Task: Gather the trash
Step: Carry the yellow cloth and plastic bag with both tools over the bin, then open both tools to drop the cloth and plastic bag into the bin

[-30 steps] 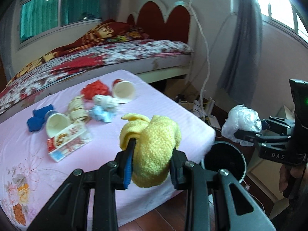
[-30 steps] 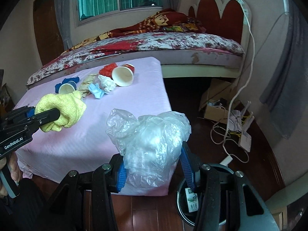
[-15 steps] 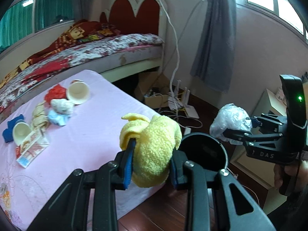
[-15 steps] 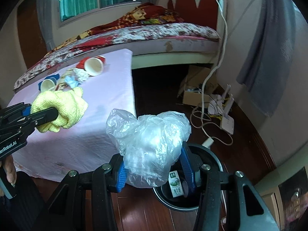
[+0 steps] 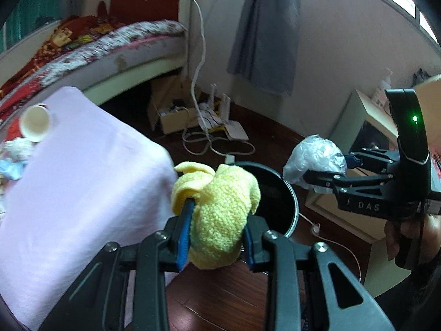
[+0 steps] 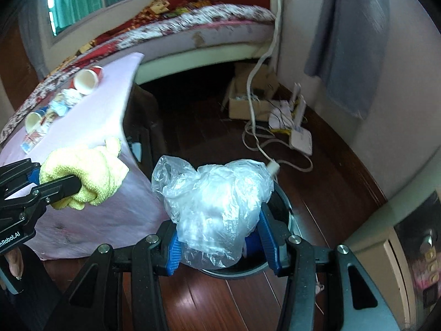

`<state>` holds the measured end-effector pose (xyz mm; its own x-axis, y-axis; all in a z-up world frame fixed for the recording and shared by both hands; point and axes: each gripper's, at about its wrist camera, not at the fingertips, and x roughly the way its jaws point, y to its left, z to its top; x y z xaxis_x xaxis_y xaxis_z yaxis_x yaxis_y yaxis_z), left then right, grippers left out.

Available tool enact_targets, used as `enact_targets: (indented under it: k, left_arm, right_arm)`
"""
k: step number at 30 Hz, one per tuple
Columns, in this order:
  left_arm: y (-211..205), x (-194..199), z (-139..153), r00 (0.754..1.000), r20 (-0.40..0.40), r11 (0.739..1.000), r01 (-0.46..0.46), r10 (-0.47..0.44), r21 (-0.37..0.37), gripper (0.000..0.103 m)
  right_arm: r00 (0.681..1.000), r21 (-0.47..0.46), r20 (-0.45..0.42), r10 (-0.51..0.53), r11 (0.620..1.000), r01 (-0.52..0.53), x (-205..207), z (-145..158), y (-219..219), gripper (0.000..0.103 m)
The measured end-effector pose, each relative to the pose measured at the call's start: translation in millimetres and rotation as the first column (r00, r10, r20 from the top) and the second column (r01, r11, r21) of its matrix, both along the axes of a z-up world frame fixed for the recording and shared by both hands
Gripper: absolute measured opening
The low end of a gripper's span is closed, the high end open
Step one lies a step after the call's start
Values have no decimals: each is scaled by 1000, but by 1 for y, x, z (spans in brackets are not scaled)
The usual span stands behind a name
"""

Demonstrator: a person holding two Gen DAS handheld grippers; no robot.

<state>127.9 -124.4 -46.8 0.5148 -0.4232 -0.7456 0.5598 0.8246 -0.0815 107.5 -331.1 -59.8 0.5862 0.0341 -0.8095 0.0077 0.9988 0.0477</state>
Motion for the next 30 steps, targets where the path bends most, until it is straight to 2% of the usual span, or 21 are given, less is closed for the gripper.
enact_targets:
  k: [10,17,23,25,26,27,28,29,30]
  left_arm:
    - [-40,15,-40,994,-88,998,67,-64,23,33]
    - [-57,28,-70,985,-144,993,106,-98,49,33]
    - [-60,38,-89,973,-214,995,94,-84,35,33]
    - [-60,41,-92,968,-234,995,95,-87,23,37]
    - [-61,43,-95,964,-252,996,90,-84,14,44]
    - [-62,46,-98,961,-266,997,81,-76,7,60]
    - [-61,48,-100,960,-275,998,63,-56,17,70]
    - [-59,47,-100,964,-265,999,44,-35,28,79]
    - [-57,47,-99,967,-253,999,34,-26,30,83]
  right_arm:
    - [997,1,-80,-20,1000,20,9,-45,-35,51]
    - [991,-7,-132,19,1000,-21,24,-87,-34,51]
    - [985,-53,-161,67,996,-76,38,-103,-22,51]
    - [981,-57,-175,88,993,-99,42,-108,-18,51]
    - [978,-56,-184,94,993,-106,44,-110,-17,52]
    - [975,-50,-197,106,992,-117,46,-114,-15,58]
    - [971,-81,-217,99,990,-119,48,-121,-13,66]
    - [972,-143,-226,68,984,-102,49,-127,-13,93]
    - [973,-188,-227,43,978,-87,49,-132,-14,103]
